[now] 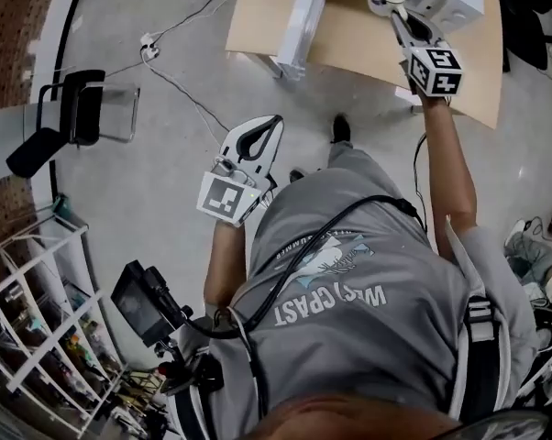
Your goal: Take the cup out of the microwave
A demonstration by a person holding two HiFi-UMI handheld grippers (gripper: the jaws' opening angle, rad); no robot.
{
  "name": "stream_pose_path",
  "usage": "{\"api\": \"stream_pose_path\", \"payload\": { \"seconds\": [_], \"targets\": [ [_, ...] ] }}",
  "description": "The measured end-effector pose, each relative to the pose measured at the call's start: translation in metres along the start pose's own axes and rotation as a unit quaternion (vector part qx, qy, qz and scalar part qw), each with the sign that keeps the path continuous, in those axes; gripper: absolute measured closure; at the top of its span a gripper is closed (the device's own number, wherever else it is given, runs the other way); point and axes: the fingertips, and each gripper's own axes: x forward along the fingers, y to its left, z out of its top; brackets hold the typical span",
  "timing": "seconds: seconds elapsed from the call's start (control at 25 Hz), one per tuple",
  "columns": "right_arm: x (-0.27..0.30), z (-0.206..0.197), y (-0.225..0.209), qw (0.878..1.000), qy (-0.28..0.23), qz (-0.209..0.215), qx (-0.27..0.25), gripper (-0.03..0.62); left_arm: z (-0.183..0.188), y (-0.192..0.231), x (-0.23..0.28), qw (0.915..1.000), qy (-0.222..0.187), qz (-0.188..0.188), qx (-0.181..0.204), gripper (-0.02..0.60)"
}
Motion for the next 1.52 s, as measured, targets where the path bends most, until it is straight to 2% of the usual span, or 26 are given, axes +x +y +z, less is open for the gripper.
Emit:
{"api": "stream_pose_path", "payload": {
  "seconds": [0.12,0.2,0.44,0.64,0.76,0.88,1.04,1.28,1.52],
  "targets": [
    [-0.013,0.02,0.012,1.0,-0.012,-0.006,-0.003,0.526,0.006,0.007,-0.012,0.9998,-0.004,-0.009,0.02,0.538],
    [-0.034,0.03,0.035,1.0,-0.02,-0.01,-0.005,0.526,0.009,0.004,-0.037,0.9998,-0.012,-0.008,0.014,0.538],
    [-0.099,0.031,0.097,0.999,-0.045,-0.016,-0.006,0.526,-0.003,-0.022,-0.105,0.998,-0.036,-0.013,0.05,0.538],
    [-0.113,0.083,0.136,0.998,-0.058,-0.019,-0.017,0.526,0.026,0.001,-0.143,0.9959,-0.067,-0.016,0.059,0.538],
    [-0.136,0.093,0.161,0.997,-0.075,-0.027,-0.021,0.526,0.028,0.0,-0.167,0.9933,-0.093,-0.025,0.065,0.538],
    [-0.155,0.092,0.174,0.995,-0.088,-0.031,-0.025,0.526,0.025,-0.004,-0.179,0.9913,-0.114,-0.03,0.058,0.538],
    [-0.183,0.098,0.187,0.993,-0.106,-0.033,-0.029,0.526,0.011,-0.006,-0.189,0.9939,-0.092,-0.029,0.054,0.538],
    [-0.241,0.104,0.205,0.991,-0.119,-0.049,-0.029,0.526,0.01,-0.012,-0.201,0.9909,-0.106,-0.056,0.061,0.538],
    [-0.284,0.108,0.224,0.991,-0.122,-0.047,-0.027,0.526,0.018,-0.012,-0.206,0.9889,-0.113,-0.069,0.068,0.538]
  ]
}}
